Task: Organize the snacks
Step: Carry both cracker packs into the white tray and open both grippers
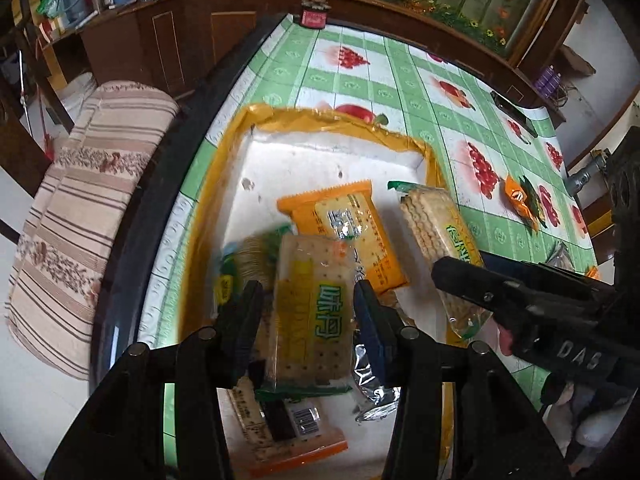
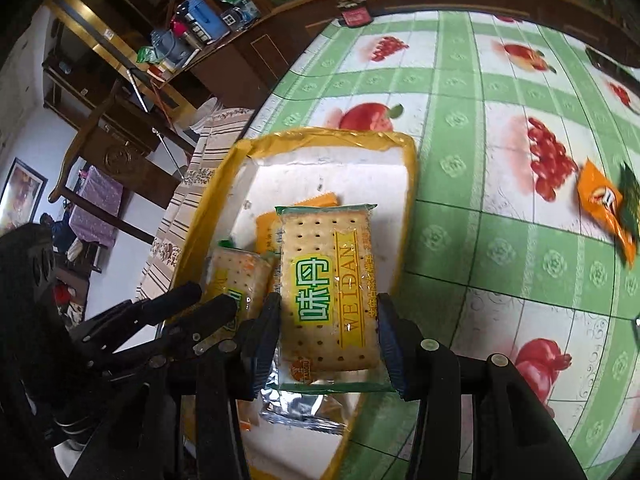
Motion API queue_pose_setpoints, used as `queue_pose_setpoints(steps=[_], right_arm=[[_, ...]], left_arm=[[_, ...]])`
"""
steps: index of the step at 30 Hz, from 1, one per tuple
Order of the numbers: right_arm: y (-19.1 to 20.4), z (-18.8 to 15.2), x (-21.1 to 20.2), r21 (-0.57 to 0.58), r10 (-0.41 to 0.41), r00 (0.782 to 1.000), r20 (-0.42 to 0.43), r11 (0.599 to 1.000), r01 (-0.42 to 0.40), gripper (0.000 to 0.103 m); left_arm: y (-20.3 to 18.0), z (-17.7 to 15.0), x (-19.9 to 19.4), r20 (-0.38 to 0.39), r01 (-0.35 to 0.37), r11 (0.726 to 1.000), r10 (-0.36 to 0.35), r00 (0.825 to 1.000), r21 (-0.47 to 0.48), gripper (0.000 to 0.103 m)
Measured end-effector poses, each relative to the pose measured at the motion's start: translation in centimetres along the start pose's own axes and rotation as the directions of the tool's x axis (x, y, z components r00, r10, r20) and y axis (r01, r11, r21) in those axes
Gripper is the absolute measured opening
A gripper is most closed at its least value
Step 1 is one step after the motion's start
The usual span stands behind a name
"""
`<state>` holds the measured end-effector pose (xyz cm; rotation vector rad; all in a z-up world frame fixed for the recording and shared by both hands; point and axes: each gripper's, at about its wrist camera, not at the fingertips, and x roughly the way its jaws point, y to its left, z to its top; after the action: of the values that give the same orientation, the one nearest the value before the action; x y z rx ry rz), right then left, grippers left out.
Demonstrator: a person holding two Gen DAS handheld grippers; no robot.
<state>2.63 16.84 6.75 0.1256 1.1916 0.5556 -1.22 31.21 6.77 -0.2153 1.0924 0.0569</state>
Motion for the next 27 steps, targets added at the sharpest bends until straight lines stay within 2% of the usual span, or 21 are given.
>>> queue_pose_setpoints(steps=[3, 6, 9, 15, 21, 27], right_arm=[[1.4, 0.2, -0.2, -0.050, -0.035, 0.999, 0.022, 0.998, 0.036, 0.047], [2.2, 0.2, 0.4, -0.058, -0.016, 1.000, 0.006, 0.998, 0.016, 0.048], [2.0, 0.2, 1.3, -0.037, 0.001, 1.000, -0.014, 0.999, -0.001, 0.050], [2.3, 0.1, 1.4, -0.010, 0.018, 1.000, -0.005, 1.000, -0.018, 0.050], [2.8, -0.2, -0.2, -0.013, 0.020, 0.999, 0.025, 1.000, -0.019, 0.051], [1.4, -1.0, -2.4, 0.017, 0.022, 0.998, 0.056, 1.000, -0.023, 0.051]], left_arm=[[0.2, 0.2, -1.0, 0.021, -0.029, 1.000, 0.029, 0.999, 0.002, 0.047], [0.6, 0.5, -1.8, 0.037, -0.083, 0.997, 0.083, 0.996, -0.002, 0.049], [1.0, 0.3, -3.0, 0.063, -0.080, 0.997, 0.080, 0.995, -0.014, 0.057], [0.6, 0.3, -4.9, 0.116, -0.088, 0.996, 0.086, 0.990, 0.017, 0.058], [-0.7, 0.2, -6.4, 0.161, -0.088, 0.995, 0.080, 0.984, 0.043, 0.058], [-3.2, -0.1, -7.8, 0.191, -0.098, 0.991, 0.079, 0.978, 0.089, 0.058]])
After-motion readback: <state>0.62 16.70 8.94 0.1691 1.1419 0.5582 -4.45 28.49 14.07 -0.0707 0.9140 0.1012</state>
